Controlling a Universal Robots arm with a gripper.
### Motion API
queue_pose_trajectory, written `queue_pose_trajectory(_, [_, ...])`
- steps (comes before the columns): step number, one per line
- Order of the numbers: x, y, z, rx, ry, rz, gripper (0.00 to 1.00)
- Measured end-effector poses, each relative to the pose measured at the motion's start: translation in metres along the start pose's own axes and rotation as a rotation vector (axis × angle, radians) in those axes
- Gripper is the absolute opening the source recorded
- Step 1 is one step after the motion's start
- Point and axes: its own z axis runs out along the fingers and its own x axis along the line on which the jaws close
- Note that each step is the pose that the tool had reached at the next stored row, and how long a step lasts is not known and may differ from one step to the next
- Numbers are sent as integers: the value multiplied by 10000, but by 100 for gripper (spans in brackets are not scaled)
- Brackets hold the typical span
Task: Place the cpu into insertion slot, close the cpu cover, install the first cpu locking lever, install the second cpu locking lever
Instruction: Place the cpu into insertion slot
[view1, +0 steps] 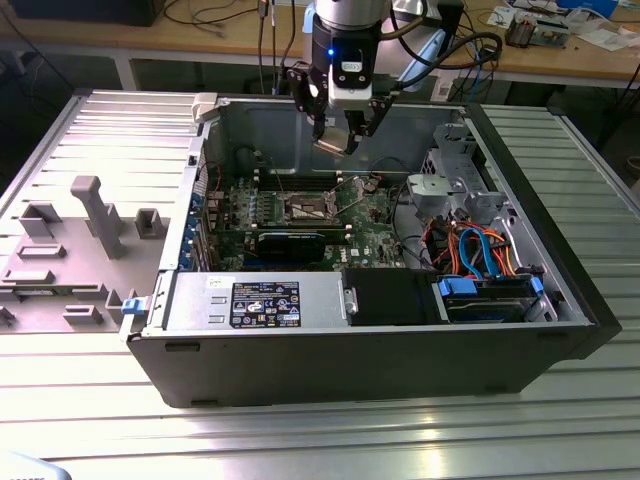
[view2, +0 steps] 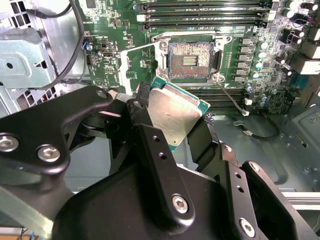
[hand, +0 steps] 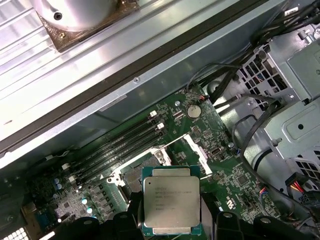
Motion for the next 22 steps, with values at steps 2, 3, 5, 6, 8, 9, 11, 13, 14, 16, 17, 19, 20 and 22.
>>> queue_pose_trajectory(2, [0, 0, 0, -1, -2, 22, 55])
queue_pose_trajectory(3, [0, 0, 0, -1, -3, 29, 55])
queue_pose_trajectory(5, [0, 0, 0, -1, -5, 59, 55])
queue_pose_trajectory(6, [0, 0, 0, -1, -5, 67, 55])
queue_pose_trajectory(8, [0, 0, 0, -2, -7, 83, 55])
queue_pose_trajectory(9, [0, 0, 0, -2, -8, 91, 55])
queue_pose_trajectory(11, [0, 0, 0, -2, -11, 125, 55])
queue_pose_trajectory(13, [0, 0, 0, -3, -13, 150, 55])
queue_pose_trajectory(14, [0, 0, 0, -3, -14, 161, 55])
queue_pose_trajectory(16, [0, 0, 0, -3, -16, 180, 55])
queue_pose_trajectory(17, [0, 0, 0, -3, -17, 190, 55])
queue_pose_trajectory(19, [0, 0, 0, -4, -18, 209, 55])
queue_pose_trajectory(20, [0, 0, 0, -4, -19, 218, 55])
queue_pose_trajectory(22, [0, 0, 0, -5, -22, 252, 55])
